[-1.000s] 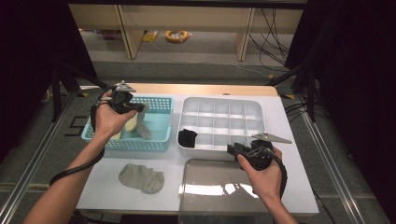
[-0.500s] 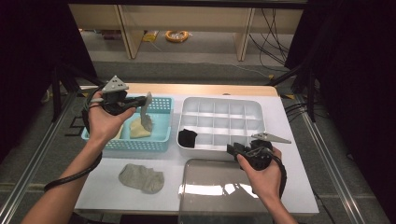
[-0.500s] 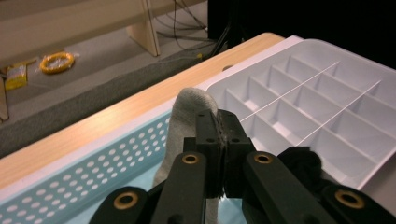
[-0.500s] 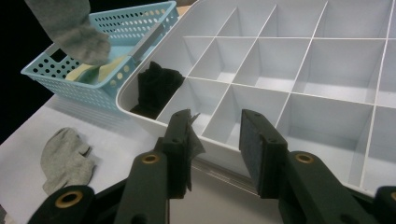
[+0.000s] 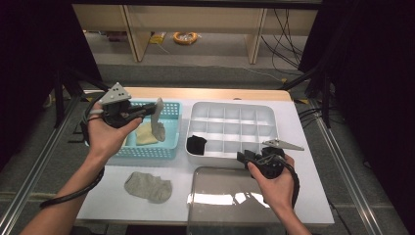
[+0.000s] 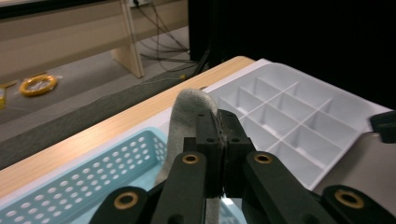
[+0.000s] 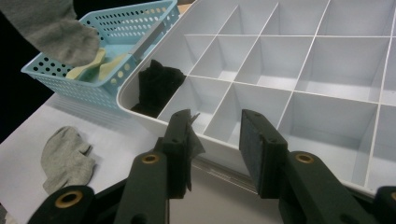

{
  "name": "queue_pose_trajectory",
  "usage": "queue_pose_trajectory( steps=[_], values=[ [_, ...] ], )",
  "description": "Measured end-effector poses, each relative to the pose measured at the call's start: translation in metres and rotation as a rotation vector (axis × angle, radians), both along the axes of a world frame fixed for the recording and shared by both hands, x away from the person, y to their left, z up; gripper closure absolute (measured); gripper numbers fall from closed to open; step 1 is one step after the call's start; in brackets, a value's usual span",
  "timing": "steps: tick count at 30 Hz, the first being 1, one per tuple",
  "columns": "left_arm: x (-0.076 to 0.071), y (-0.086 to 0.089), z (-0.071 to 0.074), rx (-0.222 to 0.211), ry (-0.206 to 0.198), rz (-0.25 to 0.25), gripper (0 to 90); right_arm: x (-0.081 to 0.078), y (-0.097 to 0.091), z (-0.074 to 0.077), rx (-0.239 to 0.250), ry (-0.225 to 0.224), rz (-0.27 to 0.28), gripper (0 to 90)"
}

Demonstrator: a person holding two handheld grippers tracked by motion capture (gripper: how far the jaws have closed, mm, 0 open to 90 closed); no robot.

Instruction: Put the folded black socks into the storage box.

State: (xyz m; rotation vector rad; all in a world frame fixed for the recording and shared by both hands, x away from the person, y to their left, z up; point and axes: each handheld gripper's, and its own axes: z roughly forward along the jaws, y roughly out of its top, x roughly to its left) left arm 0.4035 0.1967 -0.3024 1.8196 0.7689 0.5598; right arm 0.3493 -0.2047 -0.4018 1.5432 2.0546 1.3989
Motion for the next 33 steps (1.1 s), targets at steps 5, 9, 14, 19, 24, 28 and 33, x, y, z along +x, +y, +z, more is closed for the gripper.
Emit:
queue_pose_trajectory(
  steps=[5, 9, 14, 19, 24, 28, 33],
  values=[
    [-0.016, -0.002, 0.001, -0.023, -0.006, -0.032, 88.4, -0.001, 0.001, 0.000, -0.019, -0.004, -0.002, 64.8],
    [-0.026, -0.002, 0.001, -0.031, -0.006, -0.049, 88.4, -0.001, 0.002, 0.000, -0.015, -0.004, 0.006, 64.8],
    [-0.042, -0.001, -0.006, -0.038, -0.006, -0.065, 88.5, -0.001, 0.004, -0.001, -0.020, -0.008, 0.002, 64.8],
    [-0.053, -0.002, -0.015, -0.040, -0.006, -0.077, 88.5, -0.003, 0.006, 0.000, -0.001, 0.018, -0.004, 64.8],
    [-0.065, -0.003, -0.029, -0.042, 0.010, -0.091, 88.5, -0.003, 0.009, -0.002, -0.017, 0.003, 0.014, 64.8],
    [-0.074, -0.003, -0.042, -0.032, 0.026, -0.099, 88.4, -0.003, 0.011, -0.002, -0.026, 0.005, 0.028, 64.8],
    [-0.079, -0.005, -0.054, -0.045, 0.049, -0.108, 88.4, -0.005, 0.017, -0.002, -0.012, 0.042, 0.015, 64.8]
  ],
)
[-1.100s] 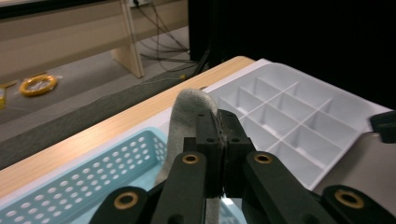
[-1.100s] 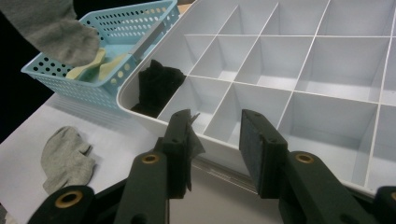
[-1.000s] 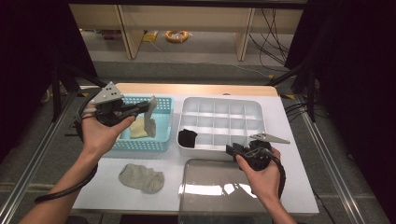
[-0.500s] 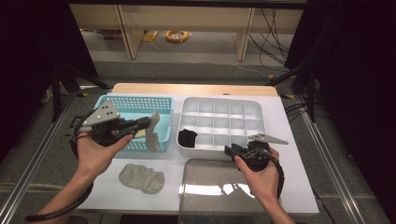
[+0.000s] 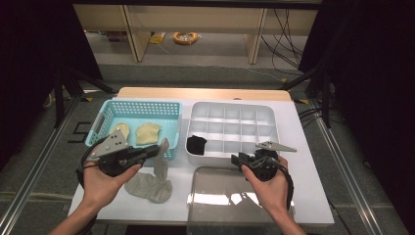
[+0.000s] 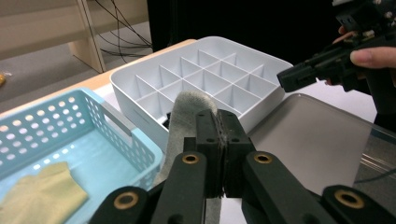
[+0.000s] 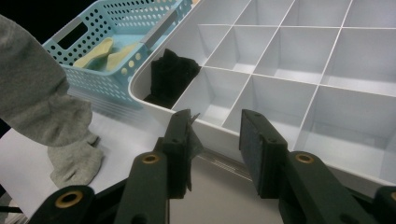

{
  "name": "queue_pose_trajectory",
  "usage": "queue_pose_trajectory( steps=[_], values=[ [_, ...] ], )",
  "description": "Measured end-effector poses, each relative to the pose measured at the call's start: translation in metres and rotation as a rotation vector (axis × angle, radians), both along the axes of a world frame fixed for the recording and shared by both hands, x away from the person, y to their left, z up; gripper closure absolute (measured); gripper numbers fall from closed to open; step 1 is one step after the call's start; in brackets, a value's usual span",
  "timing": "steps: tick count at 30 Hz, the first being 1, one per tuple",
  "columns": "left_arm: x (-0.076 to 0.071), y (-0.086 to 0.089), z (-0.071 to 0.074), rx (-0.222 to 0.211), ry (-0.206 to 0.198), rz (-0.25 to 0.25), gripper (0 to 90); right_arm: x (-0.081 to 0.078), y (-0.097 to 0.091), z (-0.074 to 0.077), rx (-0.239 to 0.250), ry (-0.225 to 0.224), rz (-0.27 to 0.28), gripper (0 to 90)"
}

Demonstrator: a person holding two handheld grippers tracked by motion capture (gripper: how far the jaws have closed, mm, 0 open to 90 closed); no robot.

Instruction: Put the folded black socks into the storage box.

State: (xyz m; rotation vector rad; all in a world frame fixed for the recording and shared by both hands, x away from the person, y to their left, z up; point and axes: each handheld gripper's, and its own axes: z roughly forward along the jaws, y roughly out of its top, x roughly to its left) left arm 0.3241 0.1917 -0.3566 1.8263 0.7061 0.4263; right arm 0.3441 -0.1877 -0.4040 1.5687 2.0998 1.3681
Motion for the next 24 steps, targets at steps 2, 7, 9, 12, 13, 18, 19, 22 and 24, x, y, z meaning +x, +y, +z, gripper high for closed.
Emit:
queue_pose_trajectory(
  steps=[2, 7, 9, 12, 13, 18, 19, 22, 24],
  values=[
    [-0.002, -0.001, -0.004, 0.005, 0.008, -0.004, 88.4, 0.003, -0.001, -0.003, -0.015, -0.045, 0.026, 64.8],
    [-0.006, -0.004, -0.011, 0.008, 0.019, -0.013, 88.3, 0.002, 0.002, -0.003, -0.015, -0.020, 0.018, 64.8],
    [-0.007, -0.005, -0.016, 0.007, 0.027, -0.012, 88.3, 0.003, 0.002, -0.005, -0.023, -0.036, 0.030, 64.8],
    [-0.006, -0.004, -0.021, 0.010, 0.037, -0.007, 88.3, 0.002, 0.004, -0.004, -0.014, -0.026, 0.039, 64.9],
    [-0.006, -0.002, -0.027, 0.016, 0.051, 0.001, 88.3, 0.002, 0.004, -0.004, -0.029, -0.027, 0.034, 64.8],
    [-0.006, 0.008, -0.044, 0.028, 0.084, 0.032, 88.2, 0.002, 0.008, -0.006, -0.022, -0.014, 0.041, 64.8],
    [-0.007, 0.011, -0.046, 0.041, 0.085, 0.051, 88.2, 0.002, 0.009, -0.005, -0.016, -0.002, 0.049, 64.8],
    [-0.007, 0.016, -0.050, 0.057, 0.079, 0.063, 88.2, 0.003, 0.011, -0.007, -0.032, -0.002, 0.042, 64.8],
    [-0.008, 0.025, -0.055, 0.061, 0.091, 0.086, 88.1, 0.003, 0.013, -0.007, -0.022, -0.005, 0.059, 64.8]
  ],
)
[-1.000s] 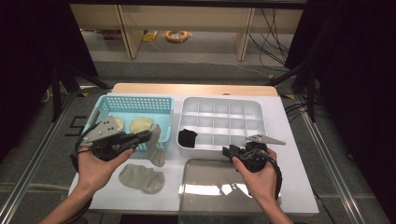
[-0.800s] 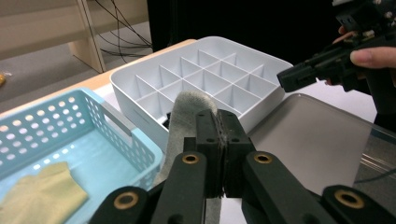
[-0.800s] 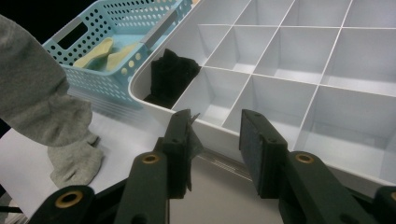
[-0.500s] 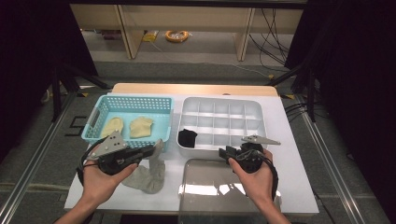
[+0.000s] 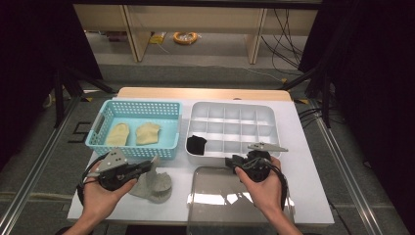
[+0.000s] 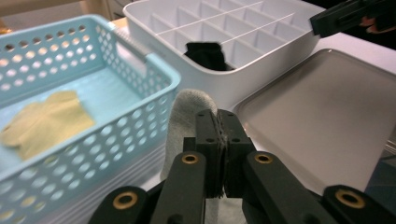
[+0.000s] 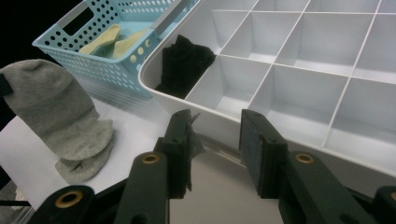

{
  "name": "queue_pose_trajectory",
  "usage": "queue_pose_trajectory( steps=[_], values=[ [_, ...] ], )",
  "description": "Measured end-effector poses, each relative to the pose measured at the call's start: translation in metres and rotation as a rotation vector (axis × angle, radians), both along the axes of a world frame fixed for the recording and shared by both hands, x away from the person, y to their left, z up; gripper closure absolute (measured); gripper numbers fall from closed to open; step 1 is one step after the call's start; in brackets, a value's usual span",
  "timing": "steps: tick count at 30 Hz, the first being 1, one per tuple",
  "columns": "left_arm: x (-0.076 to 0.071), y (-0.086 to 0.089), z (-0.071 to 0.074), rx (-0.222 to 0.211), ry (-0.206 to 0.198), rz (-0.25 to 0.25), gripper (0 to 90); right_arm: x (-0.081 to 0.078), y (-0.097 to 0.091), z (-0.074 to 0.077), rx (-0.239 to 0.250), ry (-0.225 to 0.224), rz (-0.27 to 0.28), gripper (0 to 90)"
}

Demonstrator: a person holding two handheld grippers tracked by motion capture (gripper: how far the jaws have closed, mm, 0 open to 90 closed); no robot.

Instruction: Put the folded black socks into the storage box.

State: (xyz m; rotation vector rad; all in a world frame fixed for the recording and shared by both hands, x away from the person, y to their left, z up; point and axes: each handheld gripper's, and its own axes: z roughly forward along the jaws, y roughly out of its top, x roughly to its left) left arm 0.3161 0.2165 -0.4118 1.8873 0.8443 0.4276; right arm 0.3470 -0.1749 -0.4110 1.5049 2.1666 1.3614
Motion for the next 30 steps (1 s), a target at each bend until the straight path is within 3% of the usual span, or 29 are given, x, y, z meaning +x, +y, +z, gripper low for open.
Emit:
queue_pose_trajectory(
  steps=[6, 7, 10, 16, 21, 22, 23, 24, 25, 27, 30],
  values=[
    [-0.006, 0.022, -0.006, 0.020, 0.013, 0.065, 87.7, 0.000, 0.007, -0.001, -0.004, 0.010, 0.016, 64.8],
    [-0.007, 0.025, -0.009, 0.012, 0.017, 0.064, 87.5, 0.000, 0.006, -0.001, -0.025, -0.004, 0.018, 64.9],
    [-0.010, 0.031, -0.011, 0.025, 0.033, 0.083, 87.3, 0.000, 0.008, -0.002, -0.007, 0.014, 0.018, 64.9],
    [-0.020, 0.045, -0.021, 0.045, 0.100, 0.103, 86.4, 0.000, 0.008, -0.003, -0.017, 0.008, 0.024, 64.9],
    [-0.022, 0.050, -0.027, 0.033, 0.154, 0.117, 84.6, 0.000, 0.012, -0.006, -0.022, 0.014, 0.036, 64.9],
    [-0.022, 0.053, -0.027, 0.050, 0.160, 0.110, 84.2, 0.000, 0.013, -0.006, -0.026, 0.015, 0.038, 64.9],
    [-0.022, 0.052, -0.028, 0.045, 0.174, 0.121, 83.2, -0.003, 0.015, -0.004, 0.000, 0.048, 0.023, 64.9],
    [-0.022, 0.056, -0.027, 0.072, 0.184, 0.104, 82.3, -0.002, 0.015, -0.004, -0.006, 0.041, 0.030, 64.9],
    [-0.022, 0.056, -0.027, 0.072, 0.184, 0.104, 80.9, -0.001, 0.013, -0.004, -0.037, 0.014, 0.040, 64.9],
    [-0.023, 0.057, -0.027, 0.039, 0.196, 0.128, 79.0, -0.001, 0.013, -0.004, -0.037, 0.013, 0.041, 64.9],
    [-0.023, 0.061, -0.025, 0.023, 0.211, 0.125, 76.3, 0.000, 0.013, -0.005, -0.022, 0.020, 0.049, 64.8]
  ],
)
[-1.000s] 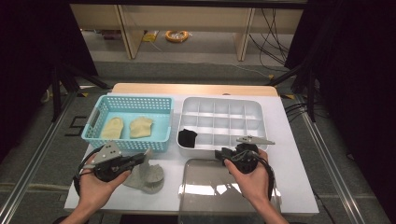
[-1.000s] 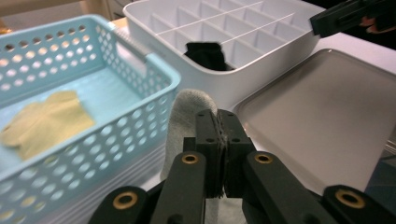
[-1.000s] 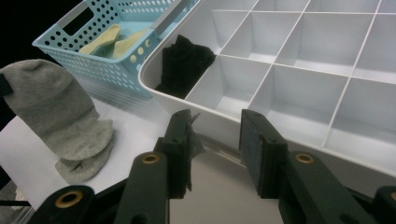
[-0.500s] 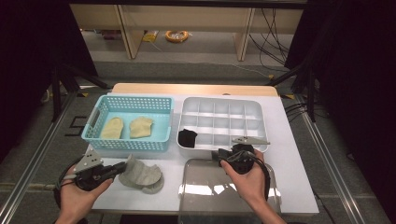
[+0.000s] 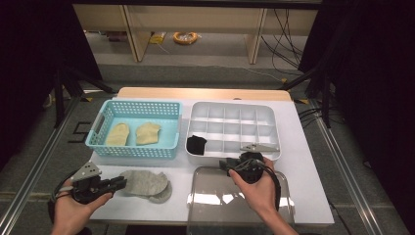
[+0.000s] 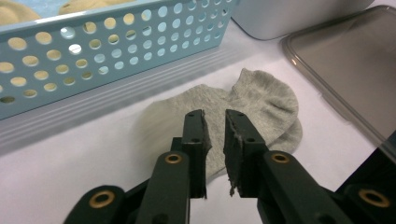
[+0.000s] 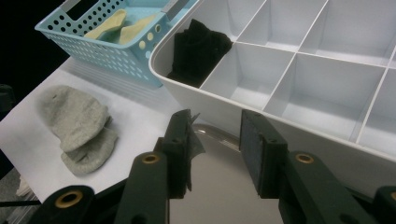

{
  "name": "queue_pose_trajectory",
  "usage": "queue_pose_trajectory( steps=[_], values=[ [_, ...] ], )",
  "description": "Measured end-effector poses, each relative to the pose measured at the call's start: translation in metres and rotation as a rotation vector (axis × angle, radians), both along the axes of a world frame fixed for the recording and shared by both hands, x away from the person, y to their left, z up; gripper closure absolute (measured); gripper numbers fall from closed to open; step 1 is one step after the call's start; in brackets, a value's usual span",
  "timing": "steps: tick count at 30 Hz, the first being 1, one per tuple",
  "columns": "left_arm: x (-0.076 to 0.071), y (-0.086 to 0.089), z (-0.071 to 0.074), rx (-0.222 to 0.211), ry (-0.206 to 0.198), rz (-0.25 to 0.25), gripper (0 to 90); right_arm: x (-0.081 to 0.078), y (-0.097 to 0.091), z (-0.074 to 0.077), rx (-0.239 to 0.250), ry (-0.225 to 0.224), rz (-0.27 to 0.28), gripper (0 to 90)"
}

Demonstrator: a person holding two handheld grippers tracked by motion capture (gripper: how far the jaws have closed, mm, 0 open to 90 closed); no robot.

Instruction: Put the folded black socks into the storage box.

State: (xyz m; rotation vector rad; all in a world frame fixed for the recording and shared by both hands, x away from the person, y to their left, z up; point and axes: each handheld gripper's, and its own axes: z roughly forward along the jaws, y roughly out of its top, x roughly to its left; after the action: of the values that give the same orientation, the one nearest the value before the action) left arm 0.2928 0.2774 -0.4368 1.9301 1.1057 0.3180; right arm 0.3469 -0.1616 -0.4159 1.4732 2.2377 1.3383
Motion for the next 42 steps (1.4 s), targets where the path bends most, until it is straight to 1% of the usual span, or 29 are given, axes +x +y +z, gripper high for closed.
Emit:
queue_pose_trajectory(
  steps=[3, 4, 6, 7, 8, 9, 10, 11, 13, 14, 15, 16, 17, 19, 20, 22, 23, 24, 25, 28, 32, 33, 34, 36, 37, 38, 39, 40, 42],
  values=[
    [-0.001, 0.003, 0.005, -0.003, 0.002, 0.020, 71.0, 0.000, 0.001, 0.000, -0.003, 0.006, -0.012, 64.8],
    [-0.001, 0.004, 0.006, -0.013, -0.010, 0.032, 69.2, -0.002, 0.003, 0.001, 0.000, 0.024, -0.024, 64.8],
    [0.000, 0.004, 0.007, -0.018, -0.014, 0.040, 66.6, -0.002, 0.003, 0.001, 0.011, 0.017, -0.011, 64.8],
    [0.004, 0.008, 0.008, 0.007, -0.004, 0.029, 65.4, 0.000, 0.004, 0.000, -0.010, 0.007, -0.009, 64.9],
    [0.004, 0.008, 0.008, 0.007, -0.004, 0.029, 64.0, 0.000, 0.004, 0.000, -0.010, 0.007, -0.009, 64.9],
    [0.007, 0.006, 0.006, -0.015, 0.002, 0.051, 62.4, 0.001, 0.005, 0.002, -0.025, -0.006, 0.003, 65.0],
    [0.014, 0.007, 0.003, 0.000, 0.007, 0.046, 61.5, 0.000, 0.008, 0.003, 0.003, 0.016, -0.003, 65.1],
    [0.017, 0.006, 0.001, -0.002, 0.019, 0.053, 60.8, 0.002, 0.009, 0.002, -0.004, 0.003, 0.003, 65.3],
    [0.024, 0.009, -0.001, 0.045, 0.050, 0.028, 59.4, 0.002, 0.012, 0.004, -0.001, 0.013, 0.005, 65.7],
    [0.027, 0.008, -0.004, 0.035, 0.056, 0.043, 58.9, 0.003, 0.014, 0.004, -0.004, 0.012, 0.005, 65.9],
    [0.030, 0.008, -0.005, 0.048, 0.059, 0.039, 58.9, 0.005, 0.014, 0.003, -0.006, -0.003, 0.024, 66.2],
    [0.030, 0.008, -0.005, 0.048, 0.059, 0.039, 58.6, 0.005, 0.014, 0.003, -0.006, -0.003, 0.024, 66.2],
    [0.033, 0.008, -0.008, 0.068, 0.065, 0.048, 58.1, 0.006, 0.017, 0.004, -0.008, 0.007, 0.022, 66.6],
    [0.034, 0.008, -0.010, 0.071, 0.071, 0.052, 56.4, 0.007, 0.019, 0.004, -0.026, -0.007, 0.034, 66.8],
    [0.037, 0.010, -0.013, 0.096, 0.094, 0.033, 55.7, 0.007, 0.023, 0.004, 0.001, 0.014, 0.029, 66.9],
    [0.038, 0.010, -0.017, 0.095, 0.108, 0.047, 54.5, 0.009, 0.024, 0.003, -0.013, 0.001, 0.040, 67.0],
    [0.039, 0.012, -0.018, 0.101, 0.113, 0.040, 54.2, 0.007, 0.027, 0.005, 0.004, 0.037, 0.031, 67.1],
    [0.039, 0.011, -0.019, 0.084, 0.127, 0.045, 54.1, 0.009, 0.028, 0.003, -0.005, 0.015, 0.040, 67.2],
    [0.040, 0.012, -0.020, 0.090, 0.139, 0.041, 54.1, 0.010, 0.029, 0.003, -0.007, 0.014, 0.051, 67.3],
    [0.040, 0.011, -0.023, 0.089, 0.138, 0.041, 54.2, 0.009, 0.036, 0.002, -0.004, 0.040, 0.044, 67.9],
    [0.039, 0.007, -0.020, 0.094, 0.121, 0.020, 55.5, 0.012, 0.037, 0.001, -0.020, 0.025, 0.068, 68.2],
    [0.037, 0.000, -0.016, 0.079, 0.100, 0.027, 55.5, 0.012, 0.039, 0.001, -0.014, 0.044, 0.056, 68.2],
    [0.037, -0.002, -0.014, 0.077, 0.091, 0.002, 55.5, 0.013, 0.039, 0.000, -0.019, 0.030, 0.063, 68.2],
    [0.036, -0.011, -0.010, 0.070, 0.072, -0.005, 55.5, 0.011, 0.039, 0.000, -0.026, 0.051, 0.044, 68.1],
    [0.036, -0.011, -0.010, 0.070, 0.072, -0.005, 55.5, 0.011, 0.038, 0.000, -0.013, 0.036, 0.061, 68.1],
    [0.037, -0.022, -0.008, 0.046, 0.056, -0.027, 55.5, 0.011, 0.038, 0.000, -0.011, 0.034, 0.063, 68.0],
    [0.038, -0.025, -0.007, 0.052, 0.062, -0.050, 55.3, 0.011, 0.038, 0.000, -0.010, 0.031, 0.064, 67.9],
    [0.038, -0.025, -0.007, 0.052, 0.062, -0.050, 55.2, 0.011, 0.038, 0.000, -0.009, 0.042, 0.060, 67.9],
    [0.042, -0.040, -0.008, 0.058, 0.075, -0.084, 55.1, 0.011, 0.037, -0.001, -0.009, 0.028, 0.067, 67.7]
  ],
)
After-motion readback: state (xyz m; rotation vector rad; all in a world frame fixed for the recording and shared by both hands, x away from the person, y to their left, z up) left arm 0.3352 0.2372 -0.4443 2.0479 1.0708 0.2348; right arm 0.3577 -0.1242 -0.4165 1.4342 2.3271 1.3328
